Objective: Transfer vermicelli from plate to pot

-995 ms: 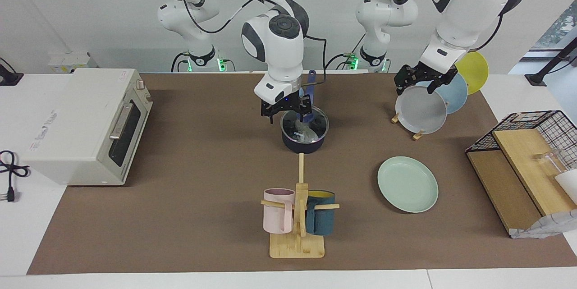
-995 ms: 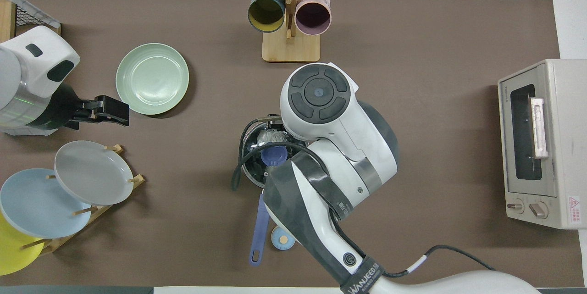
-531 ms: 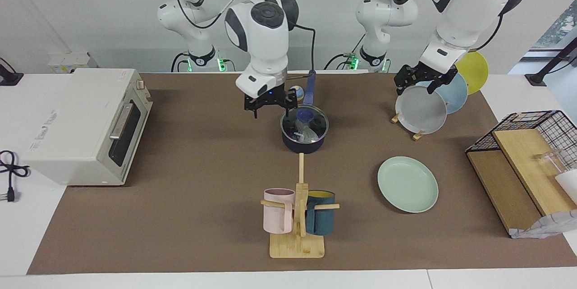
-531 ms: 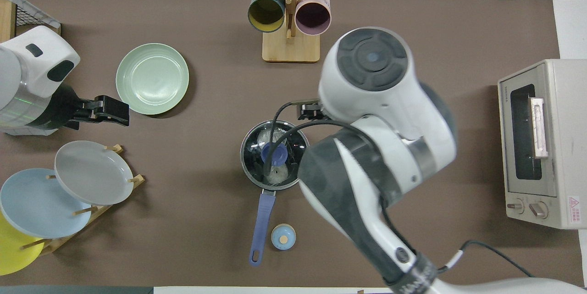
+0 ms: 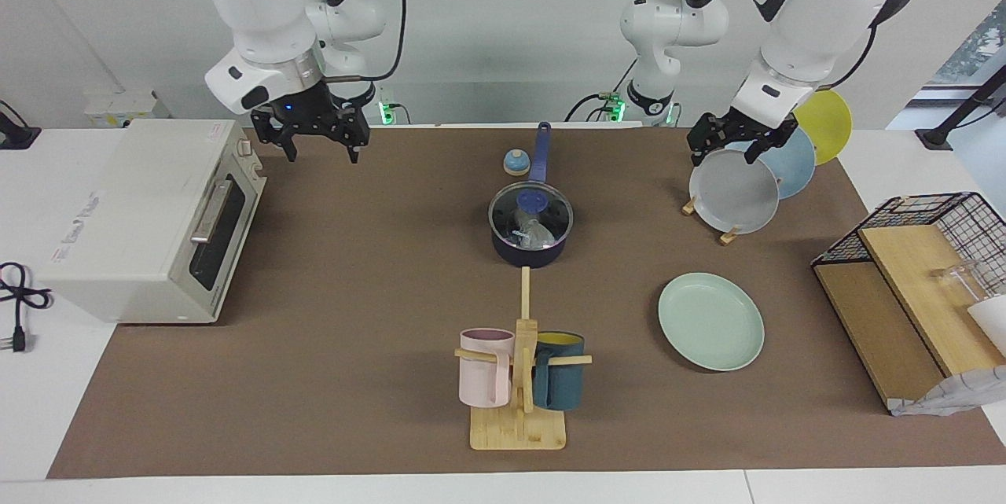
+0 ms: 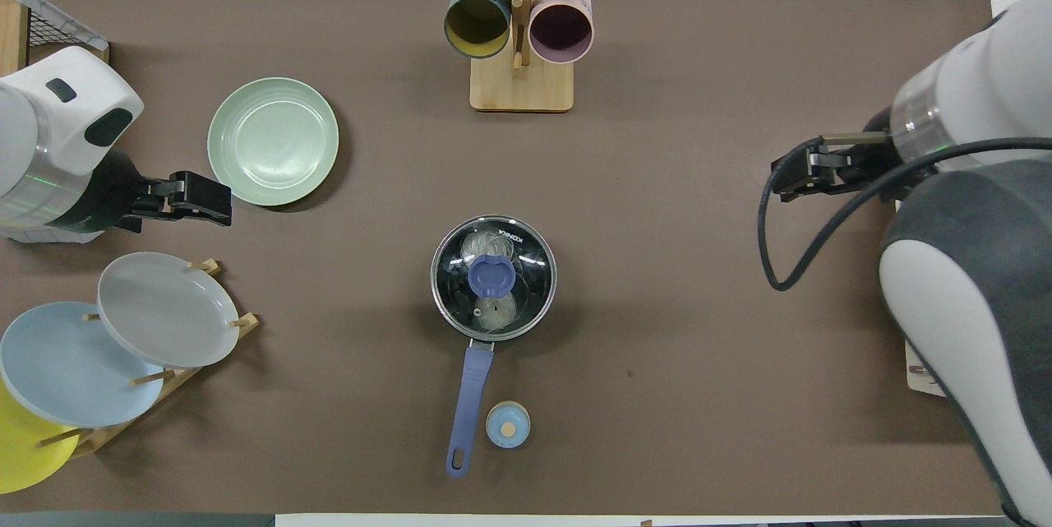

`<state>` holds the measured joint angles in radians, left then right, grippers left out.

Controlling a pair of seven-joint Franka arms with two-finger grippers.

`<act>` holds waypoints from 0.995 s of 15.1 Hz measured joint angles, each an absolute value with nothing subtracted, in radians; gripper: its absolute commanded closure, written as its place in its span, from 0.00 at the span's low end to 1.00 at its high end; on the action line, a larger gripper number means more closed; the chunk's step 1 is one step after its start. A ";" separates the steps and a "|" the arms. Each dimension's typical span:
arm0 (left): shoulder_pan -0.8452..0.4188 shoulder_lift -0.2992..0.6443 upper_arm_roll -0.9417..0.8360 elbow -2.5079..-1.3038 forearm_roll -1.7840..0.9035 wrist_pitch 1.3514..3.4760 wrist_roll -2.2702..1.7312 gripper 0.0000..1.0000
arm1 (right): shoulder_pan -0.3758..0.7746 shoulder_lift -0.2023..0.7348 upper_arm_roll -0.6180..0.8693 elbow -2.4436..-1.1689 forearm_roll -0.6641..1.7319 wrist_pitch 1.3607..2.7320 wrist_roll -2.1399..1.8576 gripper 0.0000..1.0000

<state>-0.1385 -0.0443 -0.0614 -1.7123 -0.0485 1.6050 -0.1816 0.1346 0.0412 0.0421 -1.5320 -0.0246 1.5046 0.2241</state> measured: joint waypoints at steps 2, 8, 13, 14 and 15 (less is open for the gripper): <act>-0.139 -0.044 -0.061 -1.712 -0.049 1.605 -0.182 0.00 | 0.107 0.035 0.043 -1.551 -0.024 1.500 0.215 0.00; -0.139 -0.044 -0.061 -1.712 -0.049 1.605 -0.182 0.00 | 0.090 0.018 -0.001 -1.611 -0.024 1.514 0.104 0.00; -0.139 -0.044 -0.061 -1.712 -0.049 1.605 -0.182 0.00 | 0.090 -0.022 -0.028 -1.669 -0.029 1.517 0.055 0.00; -0.139 -0.044 -0.061 -1.712 -0.049 1.605 -0.182 0.00 | 0.089 -0.027 -0.030 -1.679 -0.043 1.524 0.054 0.00; -0.139 -0.044 -0.061 -1.712 -0.049 1.605 -0.182 0.00 | 0.089 -0.030 -0.033 -1.684 -0.065 1.532 0.053 0.00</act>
